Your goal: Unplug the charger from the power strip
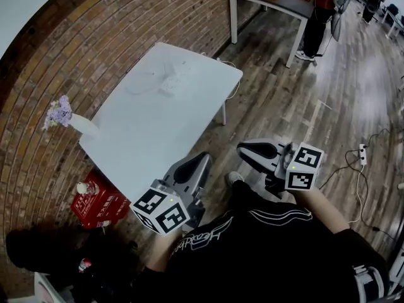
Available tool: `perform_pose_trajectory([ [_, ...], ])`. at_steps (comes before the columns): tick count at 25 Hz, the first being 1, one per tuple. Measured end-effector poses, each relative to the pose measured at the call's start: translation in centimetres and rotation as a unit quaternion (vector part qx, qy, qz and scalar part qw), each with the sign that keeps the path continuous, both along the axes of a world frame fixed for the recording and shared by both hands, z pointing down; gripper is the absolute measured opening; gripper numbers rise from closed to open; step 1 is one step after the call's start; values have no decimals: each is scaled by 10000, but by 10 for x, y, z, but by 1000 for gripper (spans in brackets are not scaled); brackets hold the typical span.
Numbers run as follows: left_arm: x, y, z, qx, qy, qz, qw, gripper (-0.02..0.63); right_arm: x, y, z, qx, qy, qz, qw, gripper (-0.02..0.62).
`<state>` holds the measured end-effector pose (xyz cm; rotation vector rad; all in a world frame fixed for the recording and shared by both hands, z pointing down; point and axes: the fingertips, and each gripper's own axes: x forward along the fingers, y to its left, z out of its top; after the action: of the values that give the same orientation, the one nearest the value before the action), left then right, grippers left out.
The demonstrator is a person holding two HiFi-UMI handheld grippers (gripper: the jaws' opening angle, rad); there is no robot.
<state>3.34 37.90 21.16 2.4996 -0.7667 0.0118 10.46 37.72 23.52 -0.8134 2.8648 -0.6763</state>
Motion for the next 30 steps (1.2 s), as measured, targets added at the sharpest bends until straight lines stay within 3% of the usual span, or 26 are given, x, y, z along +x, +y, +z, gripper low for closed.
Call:
perform_pose_trajectory([
  [12, 42, -190, 25, -391, -114, -519, 9978, 5, 42, -188, 18, -218, -107, -318, 9992, -2],
  [18, 46, -244, 20, -317, -93, -803, 9962, 5, 42, -250, 17, -113, -120, -673, 9976, -2],
  [23, 33, -262, 28, -186, -429, -1045, 9934, 6, 37, -277, 23, -82, -46, -854, 9963, -2],
  [30, -23, -302, 56, -304, -558, -1670, 9839, 14, 16, -307, 35, -34, 115, -996, 9950, -2],
])
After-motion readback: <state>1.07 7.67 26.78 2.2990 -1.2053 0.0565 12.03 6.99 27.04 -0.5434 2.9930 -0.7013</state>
